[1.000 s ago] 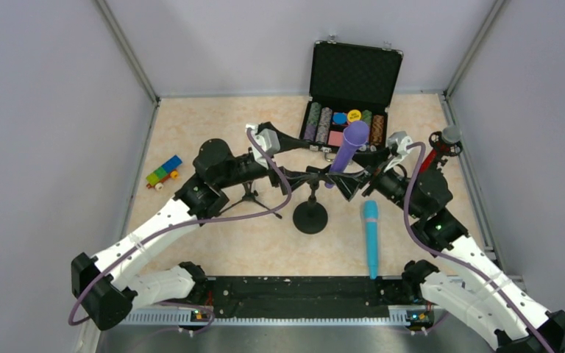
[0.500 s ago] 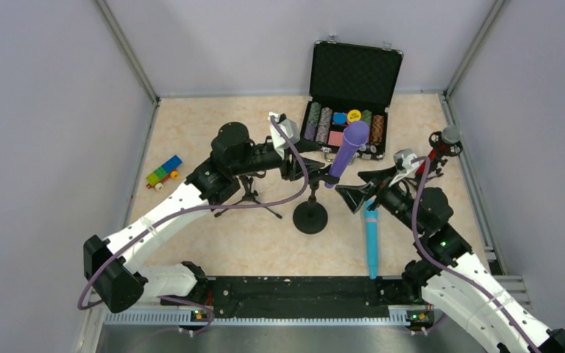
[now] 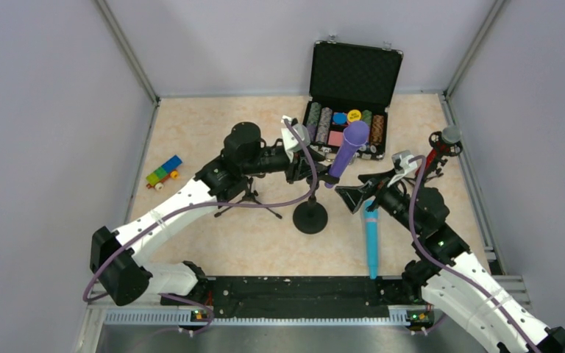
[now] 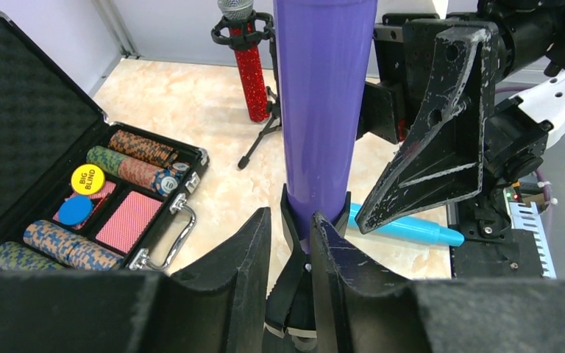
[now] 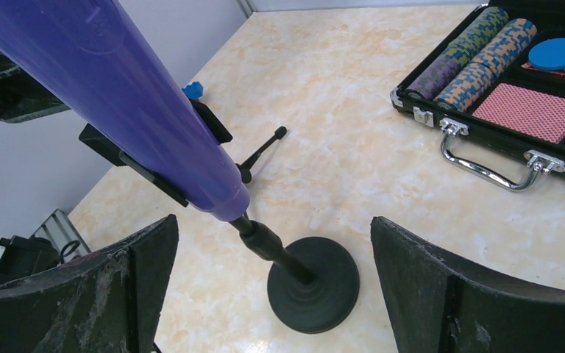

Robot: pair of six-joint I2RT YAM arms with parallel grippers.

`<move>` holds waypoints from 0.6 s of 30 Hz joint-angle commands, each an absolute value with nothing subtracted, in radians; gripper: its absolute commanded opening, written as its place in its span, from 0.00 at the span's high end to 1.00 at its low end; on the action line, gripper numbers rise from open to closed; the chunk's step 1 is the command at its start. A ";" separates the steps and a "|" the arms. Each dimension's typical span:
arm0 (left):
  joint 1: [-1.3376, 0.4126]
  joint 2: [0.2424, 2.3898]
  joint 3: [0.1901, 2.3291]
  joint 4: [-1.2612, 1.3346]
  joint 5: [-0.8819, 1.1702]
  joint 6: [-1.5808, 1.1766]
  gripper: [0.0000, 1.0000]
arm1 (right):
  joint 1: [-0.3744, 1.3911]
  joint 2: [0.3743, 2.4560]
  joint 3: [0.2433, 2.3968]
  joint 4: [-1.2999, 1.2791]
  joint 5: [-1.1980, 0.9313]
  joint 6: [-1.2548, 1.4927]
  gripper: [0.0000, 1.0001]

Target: Attach the microphones to the stand

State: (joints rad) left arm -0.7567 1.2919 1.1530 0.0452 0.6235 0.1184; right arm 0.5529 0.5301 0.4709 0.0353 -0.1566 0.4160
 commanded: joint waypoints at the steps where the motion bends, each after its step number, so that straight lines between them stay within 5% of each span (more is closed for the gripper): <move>1: -0.761 1.288 1.110 0.105 0.638 0.115 0.70 | 0.565 0.522 0.467 0.044 -0.140 0.426 0.01; 18: -0.760 1.312 0.924 0.119 0.636 0.127 0.75 | 0.564 0.513 0.457 0.031 -0.125 0.424 0.01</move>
